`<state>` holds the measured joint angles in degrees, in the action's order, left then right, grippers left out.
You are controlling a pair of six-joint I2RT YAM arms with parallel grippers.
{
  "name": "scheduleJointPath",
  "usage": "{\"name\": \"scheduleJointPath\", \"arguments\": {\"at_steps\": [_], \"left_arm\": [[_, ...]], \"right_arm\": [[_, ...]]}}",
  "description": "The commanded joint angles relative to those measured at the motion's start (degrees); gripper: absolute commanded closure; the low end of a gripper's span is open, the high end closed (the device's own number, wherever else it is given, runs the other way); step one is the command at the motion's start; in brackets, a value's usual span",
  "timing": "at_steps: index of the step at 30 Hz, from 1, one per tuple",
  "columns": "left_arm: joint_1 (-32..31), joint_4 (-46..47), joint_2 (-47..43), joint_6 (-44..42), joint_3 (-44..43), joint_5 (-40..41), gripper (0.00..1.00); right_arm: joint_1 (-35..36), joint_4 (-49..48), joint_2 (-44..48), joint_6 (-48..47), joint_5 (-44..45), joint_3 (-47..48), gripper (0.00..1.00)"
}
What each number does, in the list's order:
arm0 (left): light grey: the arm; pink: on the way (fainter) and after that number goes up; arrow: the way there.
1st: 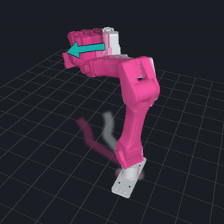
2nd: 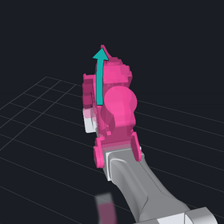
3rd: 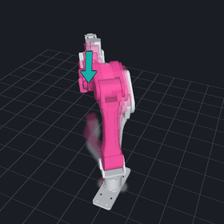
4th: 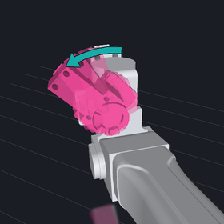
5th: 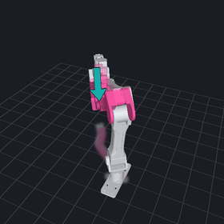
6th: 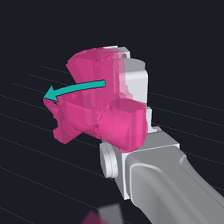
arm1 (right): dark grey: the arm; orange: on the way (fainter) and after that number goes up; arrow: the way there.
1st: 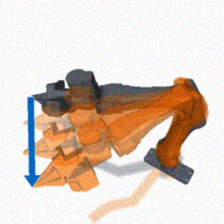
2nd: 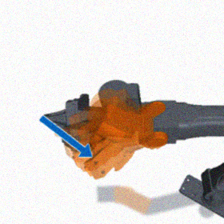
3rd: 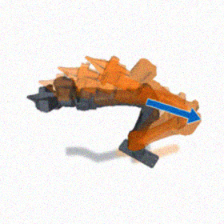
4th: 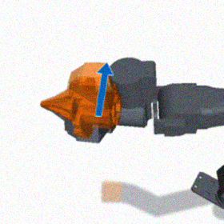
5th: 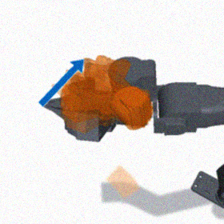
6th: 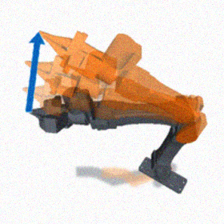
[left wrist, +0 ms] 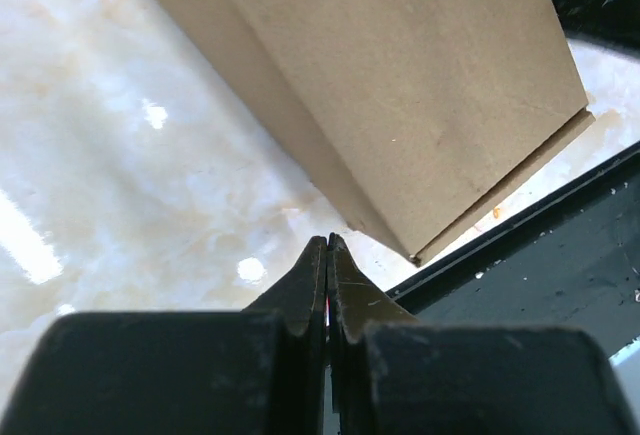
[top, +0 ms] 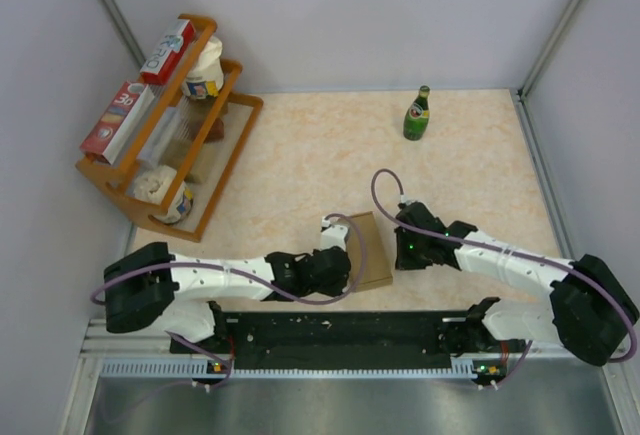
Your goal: Fold the paper box
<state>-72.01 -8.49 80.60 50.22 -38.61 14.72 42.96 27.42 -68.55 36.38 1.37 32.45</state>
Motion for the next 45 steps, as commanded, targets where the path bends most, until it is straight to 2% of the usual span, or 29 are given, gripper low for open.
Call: {"name": "scheduleJointPath", "arguments": {"at_steps": [1,4,7,9,12,16,22,28,45], "left_arm": [[0.0,-6.1,-4.6,-0.6,-0.2,5.9,1.00],[1.1,-6.8,-6.9,-1.4,0.8,7.9,1.00],[5.0,-5.4,-8.3,-4.8,1.8,7.2,1.00],[8.4,-3.6,-8.6,-8.3,2.0,5.5,1.00],[14.3,0.2,-8.4,-12.3,2.3,1.5,1.00],[20.1,3.3,-5.9,-17.3,-0.1,-1.7,1.00],[21.3,3.9,2.0,-22.3,-7.2,-3.7,1.00],[21.3,5.2,8.1,-23.2,-10.0,-3.7,1.00],[24.8,8.0,13.9,-23.8,-11.3,-4.8,1.00]], "right_arm": [[-4.1,1.4,1.0,-4.0,5.7,4.9,0.84],[-6.0,1.5,-0.9,-7.1,7.1,7.7,0.84],[-6.2,0.7,-3.8,-11.7,7.7,11.6,0.85],[-6.2,-0.1,-5.7,-13.9,8.0,14.3,0.89],[-6.8,-1.1,-9.1,-15.9,8.0,17.4,1.00],[-8.6,-2.4,-14.6,-16.6,6.9,20.1,1.00],[-9.0,-4.6,-21.2,-18.8,4.0,23.0,1.00],[-9.0,-7.9,-23.8,-19.5,0.7,23.2,1.00],[-10.6,-11.3,-23.9,-18.6,-7.1,21.5,1.00]]}}
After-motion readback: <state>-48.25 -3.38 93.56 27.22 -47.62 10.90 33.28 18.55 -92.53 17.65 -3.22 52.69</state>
